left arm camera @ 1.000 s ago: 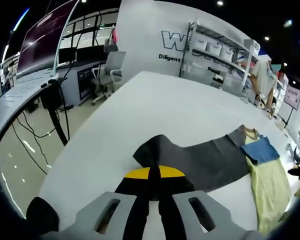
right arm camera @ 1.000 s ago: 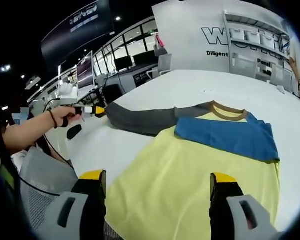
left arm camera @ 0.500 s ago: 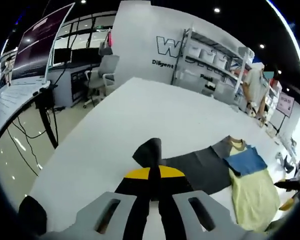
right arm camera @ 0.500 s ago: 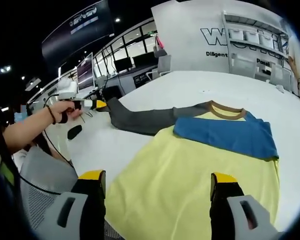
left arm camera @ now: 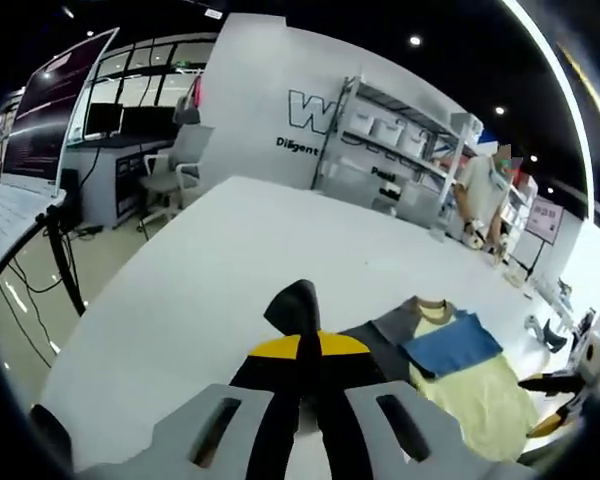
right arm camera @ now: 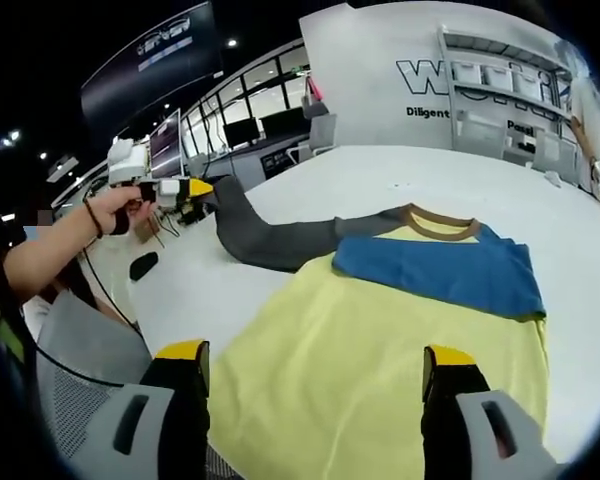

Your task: Fold the garment on the visible template until the final outline fits inside the template.

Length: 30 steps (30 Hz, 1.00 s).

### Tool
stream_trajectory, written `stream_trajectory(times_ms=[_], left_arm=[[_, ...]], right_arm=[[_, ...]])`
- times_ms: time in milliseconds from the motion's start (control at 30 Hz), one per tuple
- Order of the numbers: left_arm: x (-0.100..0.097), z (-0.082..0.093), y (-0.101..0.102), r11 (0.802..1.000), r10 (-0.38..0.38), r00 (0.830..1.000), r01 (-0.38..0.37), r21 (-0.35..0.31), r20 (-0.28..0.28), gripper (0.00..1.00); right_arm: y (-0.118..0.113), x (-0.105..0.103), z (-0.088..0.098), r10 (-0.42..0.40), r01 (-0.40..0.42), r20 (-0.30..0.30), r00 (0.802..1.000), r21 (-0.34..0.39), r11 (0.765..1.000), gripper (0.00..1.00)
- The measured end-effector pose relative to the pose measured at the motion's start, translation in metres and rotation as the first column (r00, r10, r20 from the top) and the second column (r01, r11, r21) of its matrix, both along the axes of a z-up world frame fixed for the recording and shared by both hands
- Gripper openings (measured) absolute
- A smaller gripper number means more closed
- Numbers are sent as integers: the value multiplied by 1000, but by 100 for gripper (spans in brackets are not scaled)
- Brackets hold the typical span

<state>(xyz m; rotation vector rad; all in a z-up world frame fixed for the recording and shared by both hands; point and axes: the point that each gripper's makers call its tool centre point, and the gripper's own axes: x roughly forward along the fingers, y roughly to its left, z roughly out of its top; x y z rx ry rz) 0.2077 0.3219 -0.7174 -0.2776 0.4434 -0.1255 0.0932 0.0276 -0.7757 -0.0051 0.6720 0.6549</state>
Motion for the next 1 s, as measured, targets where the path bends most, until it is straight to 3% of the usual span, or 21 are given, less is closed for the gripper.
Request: stream_trajectory(times_ms=[433, 1000], left_arm=[[7, 20, -37, 996, -68, 996, 71, -46, 62, 0], [26, 38, -117, 971, -222, 966, 231, -55, 135, 0]], right_arm=[[-18, 0, -1, -38, 38, 2, 999, -14, 999, 88], [-34, -4, -4, -65, 65, -3, 998, -17, 998, 93]])
